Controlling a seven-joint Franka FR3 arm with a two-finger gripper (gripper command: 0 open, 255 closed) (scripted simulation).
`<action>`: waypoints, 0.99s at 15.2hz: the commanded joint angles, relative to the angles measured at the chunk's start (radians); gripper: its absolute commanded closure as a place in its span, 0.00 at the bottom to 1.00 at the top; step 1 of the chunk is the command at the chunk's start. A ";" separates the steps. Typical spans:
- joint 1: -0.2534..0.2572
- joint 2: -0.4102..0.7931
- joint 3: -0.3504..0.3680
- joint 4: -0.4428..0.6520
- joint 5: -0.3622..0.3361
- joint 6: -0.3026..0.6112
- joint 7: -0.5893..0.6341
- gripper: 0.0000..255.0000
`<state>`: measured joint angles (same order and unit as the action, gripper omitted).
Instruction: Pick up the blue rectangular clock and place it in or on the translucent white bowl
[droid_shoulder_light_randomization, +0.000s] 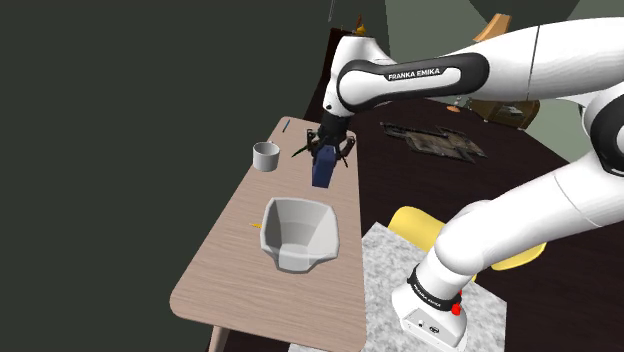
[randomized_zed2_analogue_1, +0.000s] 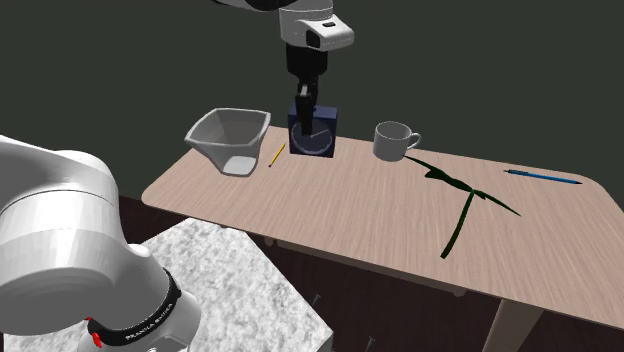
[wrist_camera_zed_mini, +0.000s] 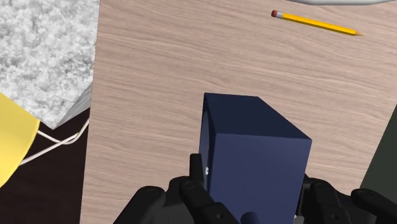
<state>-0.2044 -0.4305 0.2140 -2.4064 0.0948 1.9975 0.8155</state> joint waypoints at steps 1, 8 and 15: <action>-0.001 -0.009 -0.004 0.022 -0.001 -0.031 -0.002 1.00; -0.003 -0.024 -0.011 0.105 -0.004 -0.129 -0.002 1.00; -0.005 -0.027 -0.017 0.195 -0.009 -0.222 -0.001 1.00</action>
<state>-0.2093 -0.4547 0.1985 -2.2234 0.0868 1.7903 0.8150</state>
